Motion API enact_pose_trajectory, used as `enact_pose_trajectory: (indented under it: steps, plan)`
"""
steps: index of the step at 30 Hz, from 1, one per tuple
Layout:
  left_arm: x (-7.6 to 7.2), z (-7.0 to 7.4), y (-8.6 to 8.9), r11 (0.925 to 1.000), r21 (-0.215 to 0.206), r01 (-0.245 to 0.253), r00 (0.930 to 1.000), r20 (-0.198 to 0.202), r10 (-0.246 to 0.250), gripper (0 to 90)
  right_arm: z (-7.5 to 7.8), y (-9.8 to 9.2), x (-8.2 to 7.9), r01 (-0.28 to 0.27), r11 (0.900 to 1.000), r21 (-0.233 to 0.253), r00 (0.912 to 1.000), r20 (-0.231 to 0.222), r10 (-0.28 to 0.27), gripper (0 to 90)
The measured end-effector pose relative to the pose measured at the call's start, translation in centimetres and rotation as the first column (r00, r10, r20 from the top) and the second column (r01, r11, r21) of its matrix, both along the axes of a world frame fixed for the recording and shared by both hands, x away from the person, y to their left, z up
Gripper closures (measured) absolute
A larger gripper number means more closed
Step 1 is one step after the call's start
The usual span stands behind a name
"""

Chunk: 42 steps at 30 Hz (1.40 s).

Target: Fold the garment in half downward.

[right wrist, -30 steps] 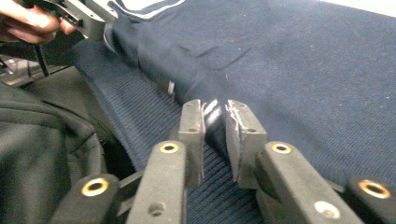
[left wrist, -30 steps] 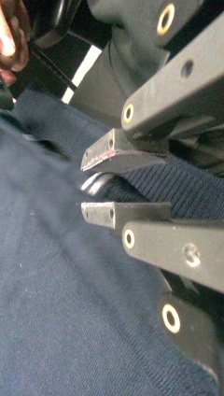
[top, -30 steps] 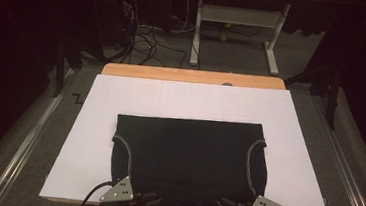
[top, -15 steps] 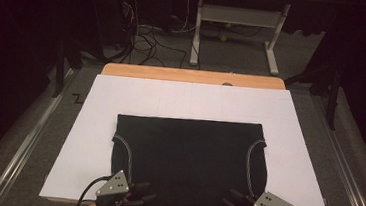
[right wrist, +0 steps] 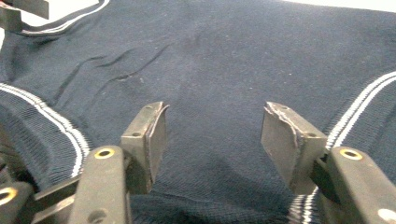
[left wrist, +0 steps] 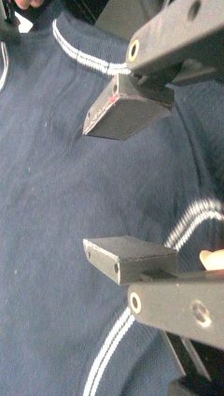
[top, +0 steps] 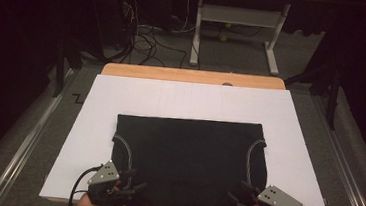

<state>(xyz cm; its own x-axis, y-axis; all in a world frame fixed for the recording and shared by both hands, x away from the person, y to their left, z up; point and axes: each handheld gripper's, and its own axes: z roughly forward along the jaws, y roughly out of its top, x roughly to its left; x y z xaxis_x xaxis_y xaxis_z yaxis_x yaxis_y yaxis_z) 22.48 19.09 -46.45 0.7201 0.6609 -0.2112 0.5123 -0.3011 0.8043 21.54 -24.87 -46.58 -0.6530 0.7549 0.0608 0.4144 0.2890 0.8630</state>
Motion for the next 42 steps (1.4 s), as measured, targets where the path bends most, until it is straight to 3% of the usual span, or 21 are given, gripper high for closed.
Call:
enact_pose_trajectory:
  steps: [9, 21, 25, 30, 33, 37, 42]
  plan:
    - [1.3, 0.0, 1.8, 0.9987, 0.005, -0.051, 0.9987, -0.003, 0.051, 26.1, -0.2, -0.5, 0.6, 0.037, 0.999, -0.005, 0.9993, 0.004, -0.037, 35.7]
    - [2.5, 0.0, 4.2, 0.9904, -0.004, -0.138, 0.9904, -0.007, 0.138, 15.1, -0.1, -1.1, 1.6, 0.077, 0.997, 0.013, 0.9970, 0.012, -0.077, 23.2]
    - [3.0, 0.2, 4.5, 0.9854, -0.001, -0.170, 0.9853, 0.016, 0.170, 7.5, -0.1, -1.2, 1.9, 0.082, 0.997, 0.017, 0.9965, 0.016, -0.082, 18.3]
    - [3.4, 0.4, 5.0, 0.9828, -0.030, -0.182, 0.9826, 0.030, 0.183, 0.0, 0.0, -1.2, 2.2, 0.096, 0.995, 0.024, 0.9952, 0.013, -0.097, 9.8]
    - [4.0, 0.6, 5.4, 0.9845, -0.035, -0.172, 0.9847, 0.024, 0.173, 0.0, 0.2, -1.0, 2.5, 0.115, 0.993, 0.035, 0.9932, 0.017, -0.116, 0.0]
    - [5.0, 1.1, 6.1, 0.9780, -0.026, -0.207, 0.9779, 0.025, 0.208, 0.0, 0.9, -0.4, 2.8, 0.111, 0.993, 0.038, 0.9930, 0.037, -0.112, 0.0]
    - [6.1, 2.2, 6.8, 0.9763, -0.036, -0.213, 0.9757, 0.044, 0.215, 0.0, 1.9, 0.9, 3.6, 0.099, 0.995, 0.019, 0.9930, 0.062, -0.100, 0.0]
